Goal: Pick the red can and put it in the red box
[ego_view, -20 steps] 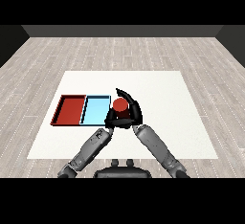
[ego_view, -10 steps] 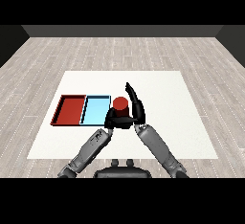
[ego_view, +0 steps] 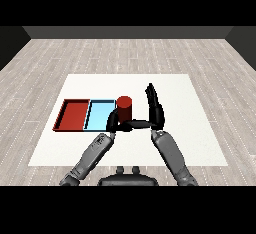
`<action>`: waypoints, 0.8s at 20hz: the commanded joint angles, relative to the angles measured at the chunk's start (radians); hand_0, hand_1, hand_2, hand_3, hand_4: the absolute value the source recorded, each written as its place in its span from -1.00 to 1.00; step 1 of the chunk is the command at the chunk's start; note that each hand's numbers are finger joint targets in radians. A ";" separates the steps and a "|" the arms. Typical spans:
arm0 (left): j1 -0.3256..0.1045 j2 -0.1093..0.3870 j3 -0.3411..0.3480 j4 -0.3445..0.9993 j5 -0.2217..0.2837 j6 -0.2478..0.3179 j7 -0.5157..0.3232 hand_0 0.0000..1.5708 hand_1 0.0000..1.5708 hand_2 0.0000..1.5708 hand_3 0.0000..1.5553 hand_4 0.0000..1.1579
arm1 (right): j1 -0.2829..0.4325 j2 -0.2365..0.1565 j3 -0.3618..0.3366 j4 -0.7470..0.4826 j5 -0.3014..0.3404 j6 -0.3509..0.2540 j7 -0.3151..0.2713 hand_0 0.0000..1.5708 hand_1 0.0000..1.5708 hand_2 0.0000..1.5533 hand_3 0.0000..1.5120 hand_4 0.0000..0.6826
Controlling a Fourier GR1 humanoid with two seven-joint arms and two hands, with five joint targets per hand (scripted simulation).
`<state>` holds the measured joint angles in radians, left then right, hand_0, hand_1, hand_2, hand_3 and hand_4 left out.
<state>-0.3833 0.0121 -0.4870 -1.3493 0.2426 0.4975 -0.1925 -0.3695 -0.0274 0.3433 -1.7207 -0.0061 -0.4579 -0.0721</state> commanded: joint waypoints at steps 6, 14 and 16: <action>0.058 0.095 0.084 -0.085 -0.046 -0.045 0.037 1.00 1.00 1.00 0.89 0.98 | 0.230 -0.110 -0.129 -0.176 -0.068 0.104 -0.089 -1.00 -1.00 -1.00 -1.00 -1.00; -0.023 0.277 0.286 -0.008 -0.031 -0.090 0.133 1.00 1.00 1.00 0.89 0.93 | 0.392 -0.199 -0.294 -0.226 -0.186 0.184 -0.099 -1.00 -1.00 -1.00 -1.00 -1.00; -0.013 0.303 0.303 0.051 -0.074 -0.045 0.141 1.00 1.00 1.00 0.91 0.95 | 0.473 -0.176 -0.252 -0.224 -0.157 0.189 -0.164 -1.00 -1.00 -1.00 -1.00 -1.00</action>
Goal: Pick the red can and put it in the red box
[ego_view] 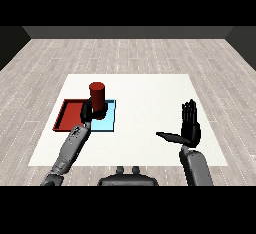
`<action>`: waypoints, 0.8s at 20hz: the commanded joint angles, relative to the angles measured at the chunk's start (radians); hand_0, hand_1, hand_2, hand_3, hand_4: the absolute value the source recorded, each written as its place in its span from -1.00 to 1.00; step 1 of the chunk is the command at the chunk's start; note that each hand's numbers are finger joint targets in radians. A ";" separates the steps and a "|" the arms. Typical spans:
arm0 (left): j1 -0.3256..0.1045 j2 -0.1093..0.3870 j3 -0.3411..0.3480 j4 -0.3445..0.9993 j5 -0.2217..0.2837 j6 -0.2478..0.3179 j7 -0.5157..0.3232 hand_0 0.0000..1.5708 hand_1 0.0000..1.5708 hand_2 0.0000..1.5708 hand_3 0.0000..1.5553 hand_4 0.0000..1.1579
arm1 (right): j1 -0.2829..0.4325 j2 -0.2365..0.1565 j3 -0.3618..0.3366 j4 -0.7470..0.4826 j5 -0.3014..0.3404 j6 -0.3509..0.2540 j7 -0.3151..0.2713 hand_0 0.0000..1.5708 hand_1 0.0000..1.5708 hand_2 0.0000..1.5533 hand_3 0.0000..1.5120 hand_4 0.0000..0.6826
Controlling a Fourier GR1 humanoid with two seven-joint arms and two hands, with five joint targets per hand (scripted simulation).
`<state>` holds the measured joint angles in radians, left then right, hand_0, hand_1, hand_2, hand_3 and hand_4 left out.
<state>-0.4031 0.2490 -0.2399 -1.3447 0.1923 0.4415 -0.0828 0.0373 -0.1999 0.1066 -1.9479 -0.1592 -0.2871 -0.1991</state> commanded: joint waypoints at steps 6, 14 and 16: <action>-0.059 0.201 0.141 0.276 -0.081 -0.003 0.067 1.00 1.00 1.00 0.92 0.96 | 0.057 0.003 -0.055 0.089 -0.014 0.035 -0.081 -1.00 -1.00 -1.00 -1.00 -1.00; -0.138 0.297 0.248 0.713 -0.115 -0.082 -0.084 1.00 1.00 0.97 0.88 0.77 | 0.003 0.000 -0.066 0.137 -0.023 0.074 -0.091 -1.00 -1.00 -1.00 -1.00 -1.00; -0.193 0.281 0.258 0.833 -0.129 -0.086 -0.092 1.00 1.00 0.93 0.85 0.79 | -0.052 0.017 -0.036 0.129 0.030 0.017 -0.023 -1.00 -1.00 -1.00 -1.00 -1.00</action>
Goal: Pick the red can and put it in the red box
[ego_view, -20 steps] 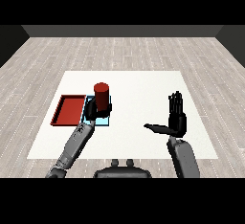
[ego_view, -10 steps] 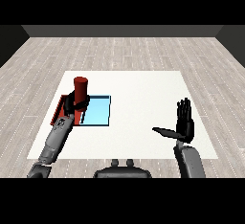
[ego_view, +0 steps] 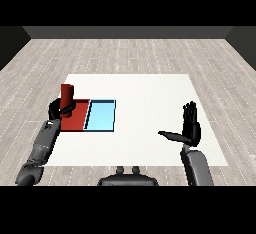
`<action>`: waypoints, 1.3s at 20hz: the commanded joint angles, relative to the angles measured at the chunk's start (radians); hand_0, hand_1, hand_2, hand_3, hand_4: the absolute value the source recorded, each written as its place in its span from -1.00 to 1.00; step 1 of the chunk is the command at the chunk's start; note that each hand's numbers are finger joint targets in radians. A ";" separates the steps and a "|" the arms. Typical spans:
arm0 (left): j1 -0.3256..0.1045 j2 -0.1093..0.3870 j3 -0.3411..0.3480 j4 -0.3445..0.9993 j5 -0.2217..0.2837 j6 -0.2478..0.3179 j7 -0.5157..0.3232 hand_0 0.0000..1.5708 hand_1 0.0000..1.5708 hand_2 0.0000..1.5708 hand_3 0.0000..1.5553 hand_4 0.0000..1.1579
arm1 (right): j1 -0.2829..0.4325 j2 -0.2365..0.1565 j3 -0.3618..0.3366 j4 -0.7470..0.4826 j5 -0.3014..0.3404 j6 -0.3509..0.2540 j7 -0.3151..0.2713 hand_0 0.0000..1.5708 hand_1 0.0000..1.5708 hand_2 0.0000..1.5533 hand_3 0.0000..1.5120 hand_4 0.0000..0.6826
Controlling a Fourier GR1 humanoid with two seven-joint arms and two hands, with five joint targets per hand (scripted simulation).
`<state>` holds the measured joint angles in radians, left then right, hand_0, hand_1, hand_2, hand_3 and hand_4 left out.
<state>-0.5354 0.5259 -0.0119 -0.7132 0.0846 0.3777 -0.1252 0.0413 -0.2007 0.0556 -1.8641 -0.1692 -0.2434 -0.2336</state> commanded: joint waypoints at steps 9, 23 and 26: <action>-0.161 -0.072 0.017 0.534 -0.089 -0.014 -0.044 -0.41 -0.41 -0.34 -0.90 0.34 | -0.081 0.025 0.029 0.215 0.100 -0.005 -0.087 -1.00 -1.00 -1.00 -1.00 -1.00; -0.237 -0.047 -0.039 0.653 -0.189 -0.039 -0.008 -1.00 -1.00 -1.00 -1.00 -1.00 | -0.155 0.032 -0.014 0.250 0.088 0.010 -0.096 -1.00 -1.00 -1.00 -1.00 -1.00; -0.225 0.036 0.059 0.603 -0.090 -0.124 -0.107 -1.00 -1.00 -1.00 -1.00 -1.00 | -0.091 0.041 0.012 0.197 0.086 0.029 -0.126 -1.00 -1.00 -1.00 -1.00 -1.00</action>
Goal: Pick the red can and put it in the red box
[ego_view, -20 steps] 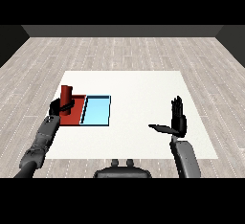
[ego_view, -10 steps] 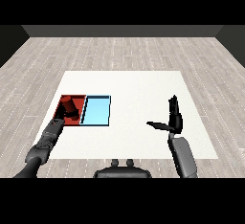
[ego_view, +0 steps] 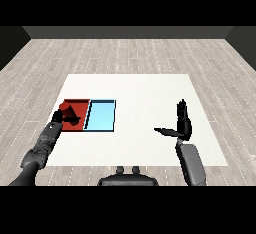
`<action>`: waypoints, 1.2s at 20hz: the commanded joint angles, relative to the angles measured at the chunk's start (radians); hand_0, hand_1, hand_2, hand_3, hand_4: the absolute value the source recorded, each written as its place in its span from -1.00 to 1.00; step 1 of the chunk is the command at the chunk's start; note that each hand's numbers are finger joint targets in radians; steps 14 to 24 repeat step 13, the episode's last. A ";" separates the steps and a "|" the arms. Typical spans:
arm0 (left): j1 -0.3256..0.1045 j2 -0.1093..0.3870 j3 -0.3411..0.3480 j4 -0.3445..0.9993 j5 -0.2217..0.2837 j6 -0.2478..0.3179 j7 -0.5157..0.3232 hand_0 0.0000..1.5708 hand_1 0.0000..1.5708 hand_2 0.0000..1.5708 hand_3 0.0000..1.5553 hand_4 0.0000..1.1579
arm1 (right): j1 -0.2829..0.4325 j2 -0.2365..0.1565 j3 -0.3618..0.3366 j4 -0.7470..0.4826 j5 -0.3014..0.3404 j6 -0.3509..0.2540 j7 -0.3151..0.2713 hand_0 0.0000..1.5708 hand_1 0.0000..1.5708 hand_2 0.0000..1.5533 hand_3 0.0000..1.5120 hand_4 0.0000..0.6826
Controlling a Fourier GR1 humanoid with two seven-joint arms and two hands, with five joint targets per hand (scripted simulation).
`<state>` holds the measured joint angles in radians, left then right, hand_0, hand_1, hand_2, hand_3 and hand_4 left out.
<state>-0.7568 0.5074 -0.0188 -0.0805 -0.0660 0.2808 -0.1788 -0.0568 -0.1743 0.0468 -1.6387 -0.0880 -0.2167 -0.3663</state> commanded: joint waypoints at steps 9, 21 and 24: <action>0.001 -0.142 0.297 -0.390 0.345 -0.154 -0.530 -1.00 -1.00 -1.00 -1.00 -1.00 | 0.018 0.027 0.039 -0.022 -0.060 0.079 -0.023 -1.00 -1.00 -1.00 -1.00 -1.00; 0.097 -0.247 0.257 -0.534 0.368 -0.256 -0.603 -1.00 -1.00 -1.00 -1.00 -1.00 | 0.076 0.033 0.054 -0.039 -0.122 0.154 -0.053 -1.00 -1.00 -1.00 -1.00 -1.00; 0.097 -0.247 0.257 -0.534 0.368 -0.256 -0.603 -1.00 -1.00 -1.00 -1.00 -1.00 | 0.076 0.033 0.054 -0.039 -0.122 0.154 -0.053 -1.00 -1.00 -1.00 -1.00 -1.00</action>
